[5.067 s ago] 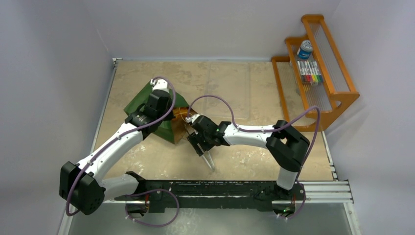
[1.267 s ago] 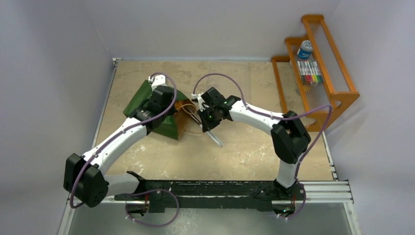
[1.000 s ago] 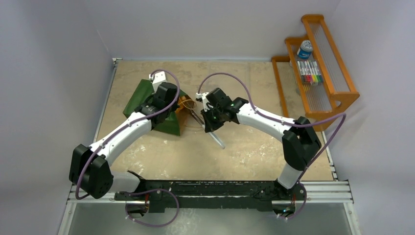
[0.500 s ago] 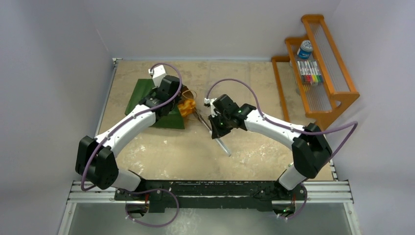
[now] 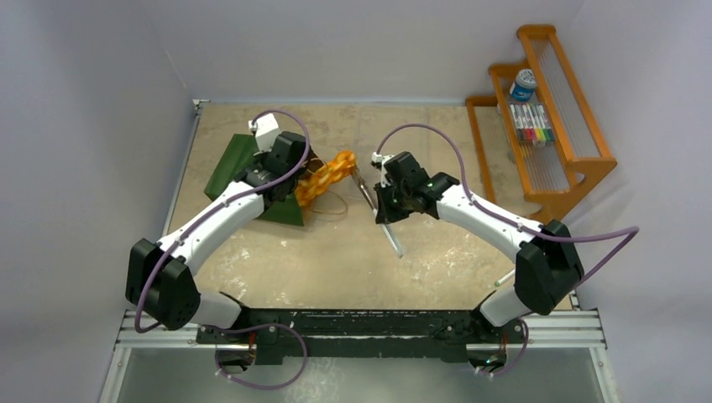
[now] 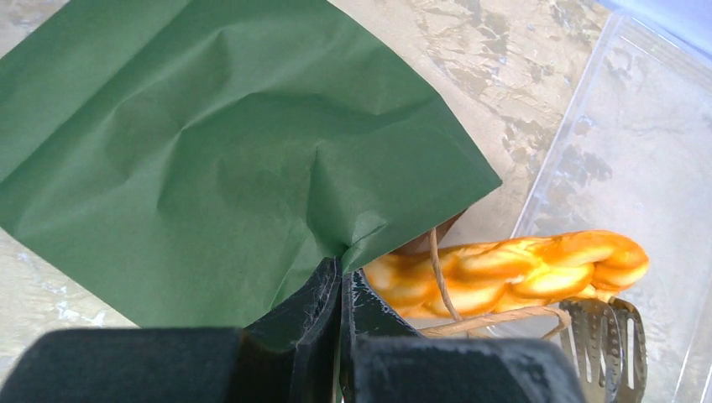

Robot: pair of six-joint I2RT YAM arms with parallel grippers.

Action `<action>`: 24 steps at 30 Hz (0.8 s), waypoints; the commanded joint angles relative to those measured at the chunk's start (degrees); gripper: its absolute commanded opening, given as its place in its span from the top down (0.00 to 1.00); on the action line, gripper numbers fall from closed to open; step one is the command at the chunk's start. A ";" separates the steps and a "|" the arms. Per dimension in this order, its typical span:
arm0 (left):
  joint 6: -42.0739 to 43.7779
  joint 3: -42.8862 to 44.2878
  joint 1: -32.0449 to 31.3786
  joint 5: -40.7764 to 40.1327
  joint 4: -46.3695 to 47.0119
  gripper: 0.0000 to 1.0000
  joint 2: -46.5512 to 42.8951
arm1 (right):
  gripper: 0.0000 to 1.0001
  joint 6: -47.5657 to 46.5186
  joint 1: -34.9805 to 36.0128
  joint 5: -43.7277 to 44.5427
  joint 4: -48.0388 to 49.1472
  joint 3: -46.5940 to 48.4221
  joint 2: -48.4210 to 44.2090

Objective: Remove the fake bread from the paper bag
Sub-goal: Take out the fake bread from the paper bag.

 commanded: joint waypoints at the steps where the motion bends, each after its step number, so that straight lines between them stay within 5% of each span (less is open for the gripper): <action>1: 0.11 1.89 0.89 -4.54 -1.11 1.00 -2.59 | 1.00 1.59 -0.51 0.59 1.56 -0.87 -3.19; 24: 1.82 -0.06 5.68 -1.45 -1.72 1.00 -4.18 | 1.00 2.40 -19.07 -2.33 7.19 3.90 -2.24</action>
